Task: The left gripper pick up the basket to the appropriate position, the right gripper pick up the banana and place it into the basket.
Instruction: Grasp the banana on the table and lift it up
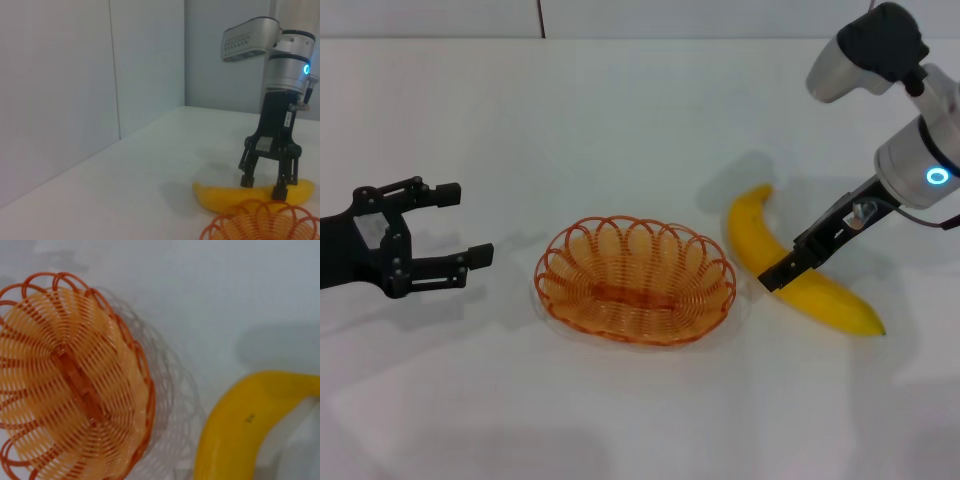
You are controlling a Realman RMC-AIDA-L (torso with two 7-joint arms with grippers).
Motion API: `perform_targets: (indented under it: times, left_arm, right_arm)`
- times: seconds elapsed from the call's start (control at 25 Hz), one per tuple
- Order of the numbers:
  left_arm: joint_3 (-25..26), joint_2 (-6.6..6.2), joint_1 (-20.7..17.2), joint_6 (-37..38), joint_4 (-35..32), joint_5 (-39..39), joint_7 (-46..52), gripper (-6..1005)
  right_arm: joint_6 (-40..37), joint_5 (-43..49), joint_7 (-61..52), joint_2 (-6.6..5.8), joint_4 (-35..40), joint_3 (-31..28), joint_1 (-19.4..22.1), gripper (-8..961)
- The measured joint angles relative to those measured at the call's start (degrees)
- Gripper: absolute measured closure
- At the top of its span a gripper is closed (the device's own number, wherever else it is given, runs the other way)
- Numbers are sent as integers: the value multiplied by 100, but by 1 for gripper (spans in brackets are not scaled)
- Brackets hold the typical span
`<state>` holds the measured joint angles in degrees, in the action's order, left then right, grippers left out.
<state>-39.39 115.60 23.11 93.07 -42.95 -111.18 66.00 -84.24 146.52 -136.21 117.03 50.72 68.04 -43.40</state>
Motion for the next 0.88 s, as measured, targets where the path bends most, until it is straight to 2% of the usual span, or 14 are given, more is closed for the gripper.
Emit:
perform_targets:
  times: [0.88]
  left_arm:
    - [23, 6, 9, 0, -3, 0, 0, 123]
  right_arm:
    - [162, -19, 3, 12, -388, 173, -134, 201]
